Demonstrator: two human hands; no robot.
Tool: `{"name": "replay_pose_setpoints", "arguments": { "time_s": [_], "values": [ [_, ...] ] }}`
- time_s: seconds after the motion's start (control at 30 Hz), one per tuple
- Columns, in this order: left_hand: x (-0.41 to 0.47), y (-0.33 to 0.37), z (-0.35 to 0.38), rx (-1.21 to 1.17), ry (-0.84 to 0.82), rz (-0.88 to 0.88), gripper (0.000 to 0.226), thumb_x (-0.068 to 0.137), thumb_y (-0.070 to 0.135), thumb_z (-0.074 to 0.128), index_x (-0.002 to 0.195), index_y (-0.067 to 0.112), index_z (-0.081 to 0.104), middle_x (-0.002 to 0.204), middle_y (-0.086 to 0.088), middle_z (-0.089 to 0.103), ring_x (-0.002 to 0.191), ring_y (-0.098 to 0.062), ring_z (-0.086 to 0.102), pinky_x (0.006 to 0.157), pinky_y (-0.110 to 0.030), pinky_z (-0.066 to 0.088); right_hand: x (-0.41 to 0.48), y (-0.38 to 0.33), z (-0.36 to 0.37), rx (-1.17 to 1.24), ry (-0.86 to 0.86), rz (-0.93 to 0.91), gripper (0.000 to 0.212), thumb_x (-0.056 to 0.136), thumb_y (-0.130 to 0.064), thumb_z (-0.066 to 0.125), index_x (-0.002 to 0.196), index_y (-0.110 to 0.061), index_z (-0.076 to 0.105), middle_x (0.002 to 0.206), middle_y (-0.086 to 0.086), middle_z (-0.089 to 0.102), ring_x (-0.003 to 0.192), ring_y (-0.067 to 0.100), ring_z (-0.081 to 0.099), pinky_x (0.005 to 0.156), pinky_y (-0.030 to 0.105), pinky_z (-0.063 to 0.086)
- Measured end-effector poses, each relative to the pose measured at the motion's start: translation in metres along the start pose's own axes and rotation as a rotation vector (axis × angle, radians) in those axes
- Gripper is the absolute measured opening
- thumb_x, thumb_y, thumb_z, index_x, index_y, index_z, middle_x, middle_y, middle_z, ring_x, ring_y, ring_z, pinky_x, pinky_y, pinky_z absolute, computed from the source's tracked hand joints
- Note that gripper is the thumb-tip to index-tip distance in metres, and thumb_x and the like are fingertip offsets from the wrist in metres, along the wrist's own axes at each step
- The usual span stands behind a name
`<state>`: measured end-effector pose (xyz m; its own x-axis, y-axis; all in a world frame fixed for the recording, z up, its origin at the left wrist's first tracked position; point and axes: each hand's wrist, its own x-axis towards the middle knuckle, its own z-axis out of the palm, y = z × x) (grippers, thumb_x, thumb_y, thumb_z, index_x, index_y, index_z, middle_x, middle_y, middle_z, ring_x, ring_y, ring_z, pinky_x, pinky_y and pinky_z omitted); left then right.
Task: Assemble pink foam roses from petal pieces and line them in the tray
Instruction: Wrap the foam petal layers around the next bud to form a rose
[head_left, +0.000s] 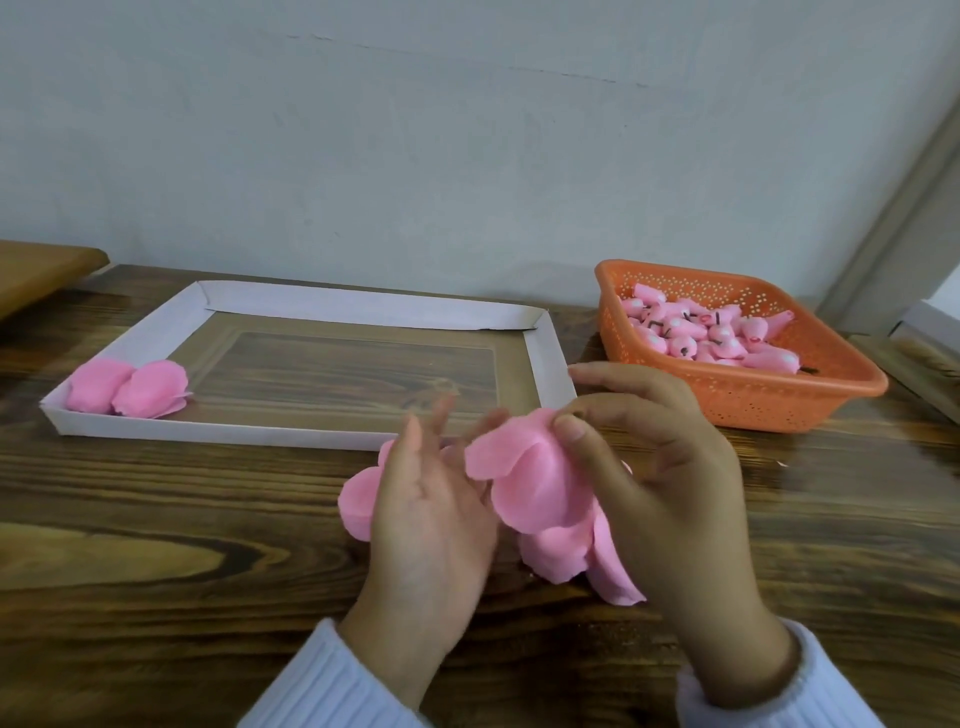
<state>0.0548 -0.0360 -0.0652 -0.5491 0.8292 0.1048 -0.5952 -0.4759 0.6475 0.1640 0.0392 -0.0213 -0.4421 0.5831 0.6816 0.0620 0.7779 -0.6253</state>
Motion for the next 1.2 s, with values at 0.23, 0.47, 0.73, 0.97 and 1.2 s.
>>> {"name": "replay_pose_setpoints", "arguments": {
  "time_s": [0.23,0.47,0.73,0.97,1.2],
  "values": [
    [-0.008,0.017,0.0,0.808,-0.36,0.317,0.081,0.069,0.008,0.064,0.139,0.034,0.031,0.116,0.0,0.064,0.115,-0.022,0.059,0.094,-0.036,0.049,-0.001,-0.004,-0.002,-0.164,-0.331,-0.024,0.008,0.075,-0.032,0.068,0.077,-0.035,0.075,0.144,-0.014,0.041,0.142,0.021,0.022,0.11,0.056,0.024],
    [-0.008,0.017,0.004,0.888,-0.459,0.064,0.094,0.075,0.001,0.071,0.14,0.051,0.025,0.089,-0.019,0.069,0.086,-0.029,0.071,0.079,-0.048,0.058,0.001,-0.003,-0.013,0.094,-0.473,0.128,0.012,0.073,-0.033,0.07,0.083,-0.04,0.075,0.138,-0.029,0.042,0.137,-0.002,0.031,0.109,0.023,0.028],
    [-0.003,0.013,-0.002,0.939,-0.372,0.008,0.078,0.069,0.017,0.076,0.125,0.056,0.039,0.106,0.024,0.066,0.098,-0.003,0.066,0.073,-0.018,0.053,0.001,0.001,-0.01,0.152,-0.345,0.147,0.019,0.078,-0.025,0.075,0.068,-0.041,0.073,0.121,-0.026,0.058,0.128,-0.004,0.044,0.096,0.01,0.036],
    [-0.002,0.011,-0.003,0.994,-0.324,-0.02,0.07,0.069,0.025,0.074,0.108,0.071,0.039,0.09,0.03,0.064,0.071,0.007,0.063,0.058,-0.01,0.047,0.004,0.006,-0.013,0.138,-0.359,0.184,0.007,0.083,-0.032,0.069,0.078,-0.036,0.071,0.098,-0.016,0.065,0.096,0.005,0.063,0.079,0.022,0.05],
    [-0.003,0.003,-0.004,1.112,-0.359,-0.038,0.105,0.074,0.021,0.076,0.133,0.066,0.003,0.099,0.03,0.061,0.074,-0.002,0.067,0.06,-0.021,0.054,0.003,0.01,-0.017,0.054,-0.718,0.081,0.023,0.083,-0.019,0.073,0.097,-0.034,0.063,0.088,-0.01,0.066,0.057,0.007,0.058,0.053,0.012,0.041]
  ]
}}
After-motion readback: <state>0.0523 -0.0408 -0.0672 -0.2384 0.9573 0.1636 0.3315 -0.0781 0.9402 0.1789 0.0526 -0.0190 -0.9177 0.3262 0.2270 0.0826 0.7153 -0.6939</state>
